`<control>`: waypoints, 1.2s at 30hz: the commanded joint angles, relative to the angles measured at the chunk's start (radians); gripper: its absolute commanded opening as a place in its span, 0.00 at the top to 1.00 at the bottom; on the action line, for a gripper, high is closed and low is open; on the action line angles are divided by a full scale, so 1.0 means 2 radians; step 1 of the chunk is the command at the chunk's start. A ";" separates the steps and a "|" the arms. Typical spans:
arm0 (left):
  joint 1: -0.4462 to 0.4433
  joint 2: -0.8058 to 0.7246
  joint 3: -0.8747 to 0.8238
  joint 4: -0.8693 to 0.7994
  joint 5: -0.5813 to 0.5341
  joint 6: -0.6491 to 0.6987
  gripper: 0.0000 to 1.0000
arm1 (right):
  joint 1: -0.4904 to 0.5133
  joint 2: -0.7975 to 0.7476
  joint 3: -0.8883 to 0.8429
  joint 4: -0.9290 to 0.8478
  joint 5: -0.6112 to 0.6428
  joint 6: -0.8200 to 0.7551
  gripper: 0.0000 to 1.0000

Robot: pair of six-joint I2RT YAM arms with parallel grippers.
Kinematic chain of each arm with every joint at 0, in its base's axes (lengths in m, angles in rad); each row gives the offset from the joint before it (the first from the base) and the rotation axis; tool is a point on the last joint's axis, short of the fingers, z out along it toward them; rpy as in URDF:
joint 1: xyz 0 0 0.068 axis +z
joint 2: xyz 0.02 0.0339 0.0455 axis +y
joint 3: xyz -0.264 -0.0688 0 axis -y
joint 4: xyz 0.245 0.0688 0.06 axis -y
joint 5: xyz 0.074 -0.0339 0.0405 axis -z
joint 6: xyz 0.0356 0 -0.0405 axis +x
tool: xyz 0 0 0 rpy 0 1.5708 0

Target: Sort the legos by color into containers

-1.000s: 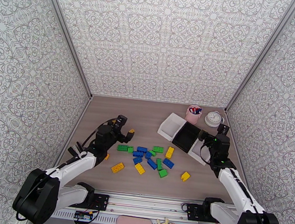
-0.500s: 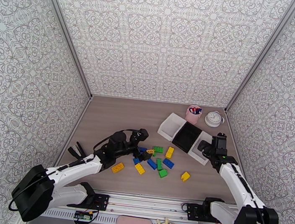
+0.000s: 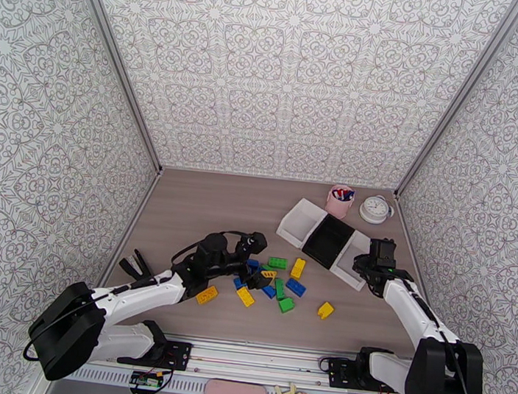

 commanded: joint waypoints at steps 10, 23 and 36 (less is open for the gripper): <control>-0.005 -0.004 0.008 0.002 -0.005 0.011 0.00 | -0.003 0.011 0.010 0.002 0.022 0.004 0.83; 0.005 -0.034 -0.004 -0.021 -0.027 0.023 0.00 | 0.034 0.010 0.022 0.020 0.047 0.031 0.95; 0.006 -0.074 -0.017 -0.073 -0.058 0.034 0.00 | 0.171 0.188 0.186 0.075 0.060 -0.021 0.95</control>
